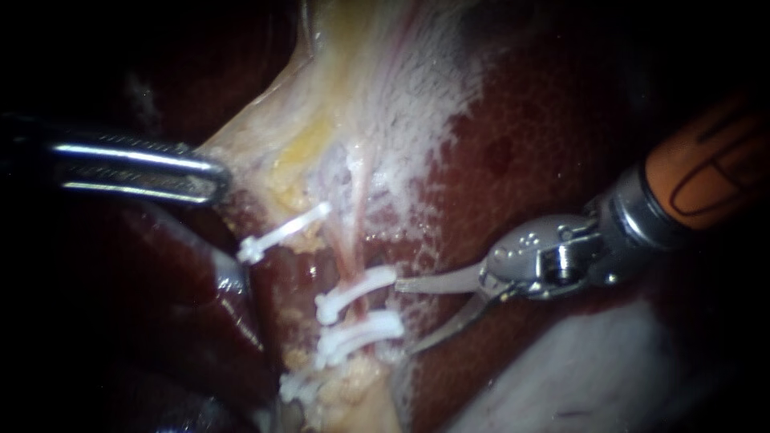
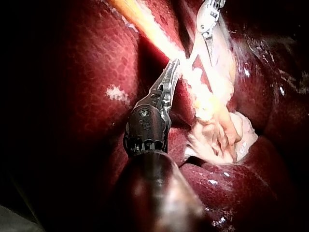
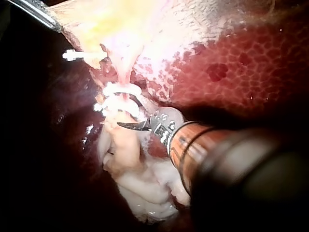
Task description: Go to the cutting position right tube
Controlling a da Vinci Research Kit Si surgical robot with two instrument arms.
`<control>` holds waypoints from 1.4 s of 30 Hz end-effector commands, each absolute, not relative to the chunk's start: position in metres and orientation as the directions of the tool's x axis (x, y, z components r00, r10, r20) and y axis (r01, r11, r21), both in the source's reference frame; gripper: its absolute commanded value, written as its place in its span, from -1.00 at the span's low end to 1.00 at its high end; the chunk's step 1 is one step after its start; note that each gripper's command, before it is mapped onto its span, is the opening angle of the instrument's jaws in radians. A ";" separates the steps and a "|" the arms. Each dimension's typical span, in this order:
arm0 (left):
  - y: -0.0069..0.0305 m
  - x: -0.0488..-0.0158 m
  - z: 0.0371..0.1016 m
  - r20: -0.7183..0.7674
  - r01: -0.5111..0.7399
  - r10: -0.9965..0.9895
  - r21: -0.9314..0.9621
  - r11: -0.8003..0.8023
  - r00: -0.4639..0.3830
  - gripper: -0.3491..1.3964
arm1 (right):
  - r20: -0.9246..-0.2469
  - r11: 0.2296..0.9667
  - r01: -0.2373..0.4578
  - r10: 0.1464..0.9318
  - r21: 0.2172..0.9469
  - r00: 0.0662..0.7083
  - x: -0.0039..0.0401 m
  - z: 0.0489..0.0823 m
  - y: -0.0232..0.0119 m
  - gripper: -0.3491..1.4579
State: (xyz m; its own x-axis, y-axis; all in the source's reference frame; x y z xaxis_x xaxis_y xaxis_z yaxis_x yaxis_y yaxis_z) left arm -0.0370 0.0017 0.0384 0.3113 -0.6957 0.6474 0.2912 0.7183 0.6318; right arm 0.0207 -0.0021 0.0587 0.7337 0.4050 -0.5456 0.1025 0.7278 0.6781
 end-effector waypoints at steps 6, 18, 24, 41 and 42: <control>0.0017 -0.0370 0.0383 0.647 0.293 -0.696 0.631 0.718 0.311 -1.00 | -0.540 0.728 0.093 0.410 0.680 0.735 0.0220 0.0596 -0.0019 0.22; 0.0015 -0.0375 0.0378 0.647 0.297 -0.697 0.630 0.717 0.311 -1.00 | -0.511 0.697 0.056 0.466 0.715 0.722 0.0245 0.0605 -0.0023 -0.15; 0.0014 -0.0376 0.0378 0.647 0.298 -0.697 0.630 0.717 0.310 -1.00 | -0.507 0.673 0.072 0.477 0.736 0.718 0.0254 0.0605 -0.0025 -0.30; 0.0014 -0.0377 0.0378 0.647 0.301 -0.697 0.628 0.717 0.310 -1.00 | -0.499 0.649 0.079 0.496 0.756 0.711 0.0261 0.0607 -0.0029 -0.40; 0.0014 -0.0377 0.0378 0.647 0.301 -0.697 0.628 0.717 0.310 -1.00 | -0.499 0.649 0.079 0.496 0.756 0.711 0.0261 0.0607 -0.0029 -0.40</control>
State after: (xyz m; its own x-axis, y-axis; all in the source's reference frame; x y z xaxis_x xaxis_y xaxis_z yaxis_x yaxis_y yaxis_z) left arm -0.0377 0.0014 0.0377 0.3099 -0.6969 0.6468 0.3015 0.7172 0.6282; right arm 0.0261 -0.0029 0.0607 0.7105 0.4954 -0.4998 0.0792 0.6495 0.7563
